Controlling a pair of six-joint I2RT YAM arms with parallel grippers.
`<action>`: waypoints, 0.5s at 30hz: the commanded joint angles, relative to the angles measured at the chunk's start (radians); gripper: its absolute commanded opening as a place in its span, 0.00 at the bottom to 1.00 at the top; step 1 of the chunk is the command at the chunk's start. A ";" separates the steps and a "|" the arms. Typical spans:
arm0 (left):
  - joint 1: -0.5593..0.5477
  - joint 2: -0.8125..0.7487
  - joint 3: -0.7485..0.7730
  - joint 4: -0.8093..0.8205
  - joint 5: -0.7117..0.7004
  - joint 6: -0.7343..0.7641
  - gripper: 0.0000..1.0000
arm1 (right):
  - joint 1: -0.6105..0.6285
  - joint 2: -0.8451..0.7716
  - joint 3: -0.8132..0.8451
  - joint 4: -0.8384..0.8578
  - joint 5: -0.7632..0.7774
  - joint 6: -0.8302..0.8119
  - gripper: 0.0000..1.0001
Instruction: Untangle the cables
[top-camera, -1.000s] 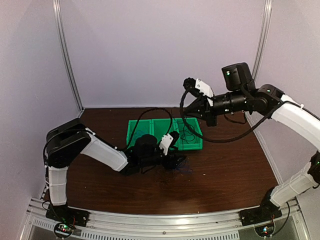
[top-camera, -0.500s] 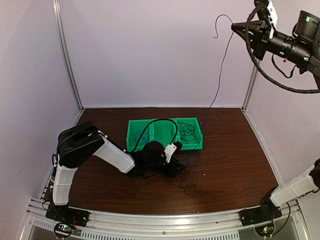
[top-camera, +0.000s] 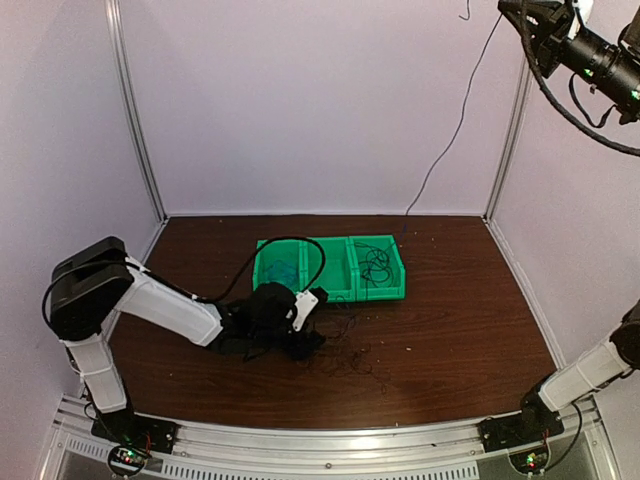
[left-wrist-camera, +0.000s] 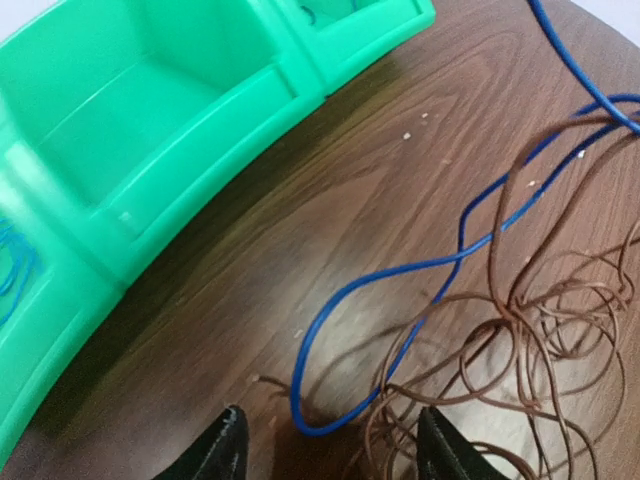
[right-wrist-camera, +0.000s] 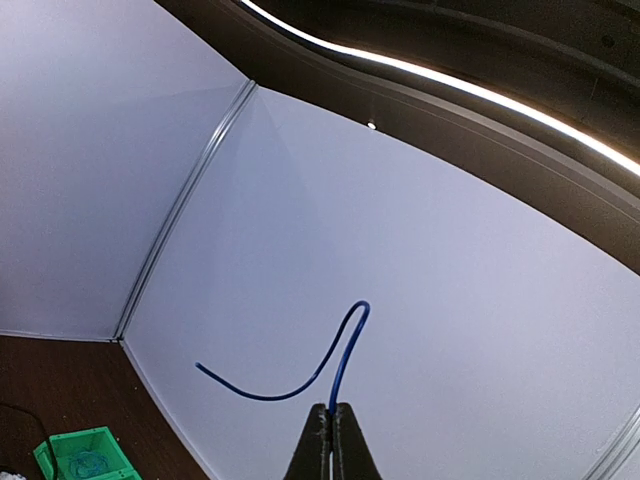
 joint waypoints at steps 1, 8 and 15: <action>0.048 -0.178 -0.122 -0.105 -0.153 0.038 0.59 | -0.012 -0.012 -0.022 0.037 0.115 -0.016 0.00; 0.054 -0.416 -0.160 -0.036 -0.043 0.065 0.64 | -0.016 -0.044 -0.184 0.040 0.004 0.034 0.00; 0.032 -0.358 -0.136 0.107 0.155 0.092 0.71 | -0.015 -0.128 -0.510 0.068 -0.129 0.073 0.00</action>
